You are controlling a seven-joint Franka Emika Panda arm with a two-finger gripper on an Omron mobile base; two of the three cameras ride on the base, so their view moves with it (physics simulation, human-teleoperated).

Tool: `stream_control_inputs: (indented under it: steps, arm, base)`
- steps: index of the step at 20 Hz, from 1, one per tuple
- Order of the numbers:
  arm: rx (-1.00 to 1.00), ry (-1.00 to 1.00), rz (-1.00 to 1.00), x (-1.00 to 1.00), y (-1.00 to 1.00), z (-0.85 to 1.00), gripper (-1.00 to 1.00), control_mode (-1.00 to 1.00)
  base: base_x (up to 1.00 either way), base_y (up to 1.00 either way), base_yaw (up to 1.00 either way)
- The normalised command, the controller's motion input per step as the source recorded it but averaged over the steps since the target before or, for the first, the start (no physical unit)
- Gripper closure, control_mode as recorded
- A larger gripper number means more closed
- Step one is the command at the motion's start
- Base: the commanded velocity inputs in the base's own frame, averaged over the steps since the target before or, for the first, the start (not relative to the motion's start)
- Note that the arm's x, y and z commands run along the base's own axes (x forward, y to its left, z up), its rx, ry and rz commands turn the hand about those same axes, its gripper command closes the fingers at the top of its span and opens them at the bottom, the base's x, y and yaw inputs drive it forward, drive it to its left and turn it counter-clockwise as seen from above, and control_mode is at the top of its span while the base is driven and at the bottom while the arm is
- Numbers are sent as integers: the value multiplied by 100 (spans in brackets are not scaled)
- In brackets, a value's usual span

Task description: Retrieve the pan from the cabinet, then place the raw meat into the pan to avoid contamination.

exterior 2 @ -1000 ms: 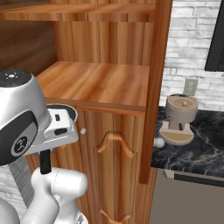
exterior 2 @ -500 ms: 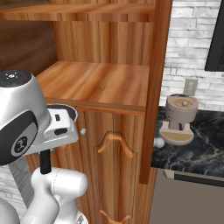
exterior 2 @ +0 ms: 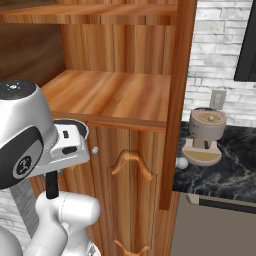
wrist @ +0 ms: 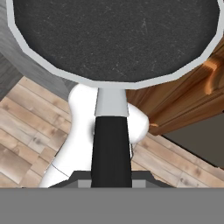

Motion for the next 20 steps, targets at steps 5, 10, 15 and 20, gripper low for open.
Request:
stream_control_inputs:
  steps: [5, 10, 15, 20]
  arm:
    - [0, 0, 0, 0, 0, 0, 100, 100]
    - [0, 0, 0, 0, 0, 0, 100, 100]
    - [0, 0, 0, 0, 0, 0, 100, 100]
    - [0, 0, 0, 0, 0, 0, 100, 100]
  base:
    - [-1, 0, 0]
    - [-11, 0, 0]
    - [-36, 0, 0]
    - [-46, 0, 0]
